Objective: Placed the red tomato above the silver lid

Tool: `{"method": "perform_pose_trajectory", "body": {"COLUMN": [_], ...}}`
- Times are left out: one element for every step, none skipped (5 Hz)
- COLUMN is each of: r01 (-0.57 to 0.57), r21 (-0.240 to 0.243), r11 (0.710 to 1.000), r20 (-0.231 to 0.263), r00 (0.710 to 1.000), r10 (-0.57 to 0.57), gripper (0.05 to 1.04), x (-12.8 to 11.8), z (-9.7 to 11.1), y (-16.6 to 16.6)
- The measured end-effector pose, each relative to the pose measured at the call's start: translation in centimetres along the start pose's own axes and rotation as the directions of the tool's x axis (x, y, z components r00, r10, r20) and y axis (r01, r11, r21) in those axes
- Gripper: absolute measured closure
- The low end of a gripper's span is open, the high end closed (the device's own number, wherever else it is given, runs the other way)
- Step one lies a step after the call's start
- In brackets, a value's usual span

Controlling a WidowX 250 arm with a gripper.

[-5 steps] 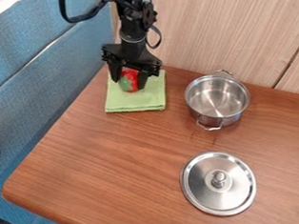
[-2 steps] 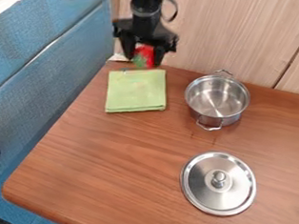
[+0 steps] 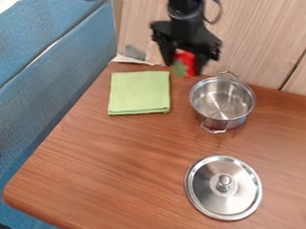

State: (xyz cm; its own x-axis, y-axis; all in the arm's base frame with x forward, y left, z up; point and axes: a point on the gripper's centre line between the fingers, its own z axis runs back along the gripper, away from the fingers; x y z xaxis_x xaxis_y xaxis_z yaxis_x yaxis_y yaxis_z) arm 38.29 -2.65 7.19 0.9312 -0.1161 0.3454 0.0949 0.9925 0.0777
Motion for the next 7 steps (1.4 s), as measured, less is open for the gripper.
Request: {"method": "perform_pose_trajectory", "body": {"r01": [0.113,0.208,0.285,0.326,0.378,0.411,0.403], "r21": [-0.076,-0.131,-0.159,-0.197,-0.163,-0.137,-0.136], "r11": [0.991,0.969,0.945,0.925,0.911,0.901,0.905], "r20": [0.002,0.009,0.014,0.009,-0.033,-0.043,-0.043], "r00": [0.994,0.978,0.958,0.944,0.921,0.906,0.91], "r10": [-0.113,-0.208,-0.286,-0.331,-0.388,-0.42,-0.412], "gripper": [0.35,0.35,0.35,0.35,0.35,0.35,0.308], "x": [-0.9,-2.1,-3.4,-4.4,-5.6,-5.5,-5.4], "z": [-0.3,-0.6,-0.8,-1.8,-3.3,-4.3,-4.4], "y": [-4.0,-7.2,-9.4,-10.9,-11.6,-12.2,-12.3]}}
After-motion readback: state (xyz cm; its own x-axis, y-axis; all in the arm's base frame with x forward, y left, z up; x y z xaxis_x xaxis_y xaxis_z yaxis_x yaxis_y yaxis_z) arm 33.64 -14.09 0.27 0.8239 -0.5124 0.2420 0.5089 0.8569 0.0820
